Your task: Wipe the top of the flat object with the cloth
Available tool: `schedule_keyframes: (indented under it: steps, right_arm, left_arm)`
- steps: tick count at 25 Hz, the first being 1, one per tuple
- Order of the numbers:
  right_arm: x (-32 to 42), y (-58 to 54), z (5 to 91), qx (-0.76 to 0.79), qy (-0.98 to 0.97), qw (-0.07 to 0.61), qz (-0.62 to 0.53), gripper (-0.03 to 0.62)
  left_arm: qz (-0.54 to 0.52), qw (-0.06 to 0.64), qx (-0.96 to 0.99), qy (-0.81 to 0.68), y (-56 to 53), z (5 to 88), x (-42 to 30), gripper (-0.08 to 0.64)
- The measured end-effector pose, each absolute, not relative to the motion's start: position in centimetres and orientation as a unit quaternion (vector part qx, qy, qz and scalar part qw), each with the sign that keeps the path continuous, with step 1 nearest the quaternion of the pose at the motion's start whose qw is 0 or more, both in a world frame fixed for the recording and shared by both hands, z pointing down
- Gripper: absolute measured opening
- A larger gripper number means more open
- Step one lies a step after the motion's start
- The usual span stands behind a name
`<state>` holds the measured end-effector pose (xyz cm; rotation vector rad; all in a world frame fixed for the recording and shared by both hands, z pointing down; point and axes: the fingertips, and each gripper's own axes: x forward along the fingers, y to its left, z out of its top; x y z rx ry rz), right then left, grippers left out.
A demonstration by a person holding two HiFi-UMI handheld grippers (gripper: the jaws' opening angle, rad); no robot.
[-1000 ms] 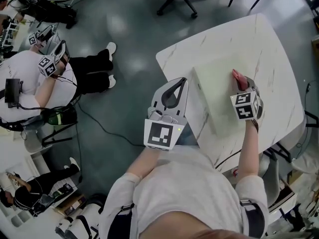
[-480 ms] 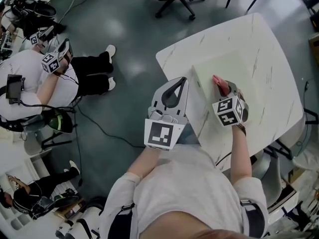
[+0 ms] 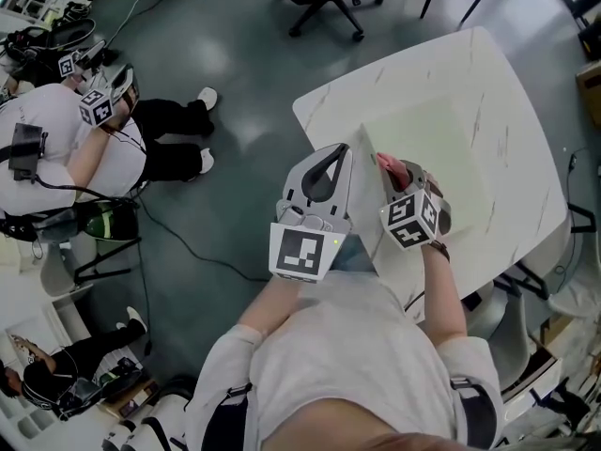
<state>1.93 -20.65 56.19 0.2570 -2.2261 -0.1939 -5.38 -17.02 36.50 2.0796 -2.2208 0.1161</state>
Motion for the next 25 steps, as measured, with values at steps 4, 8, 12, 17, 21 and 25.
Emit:
schedule_keyframes:
  steps: [4,8,12,17,21,25]
  right_arm:
    - [2.9,-20.2,56.1,0.098,-0.895,0.43,-0.073,0.034]
    - [4.6,-19.2,56.1,0.093,-0.895,0.431,-0.072,0.034]
    - [5.4,-19.0,56.0,0.098,-0.897,0.427,-0.061,0.034]
    - [6.4,-20.2,56.1,0.112,-0.897,0.424,-0.049,0.034]
    - [8.3,-22.2,56.5,0.137,-0.893,0.427,-0.042,0.034]
    - [11.0,-25.0,56.8,0.172,-0.884,0.433,-0.036,0.034]
  left_arm:
    - [0.047,0.051,0.687,-0.723,-17.1,36.7,-5.2,0.014]
    - [0.039,0.049,0.693,-0.718,-17.3,36.5,-4.5,0.015]
    - [0.04,0.049,0.702,-0.709,-17.8,36.6,-3.5,0.015]
    - [0.054,0.057,0.717,-0.693,-18.4,37.4,-1.7,0.014]
    - [0.06,0.065,0.725,-0.683,-18.9,38.1,-0.4,0.015]
    - [0.078,0.076,0.737,-0.667,-19.4,39.2,1.2,0.015]
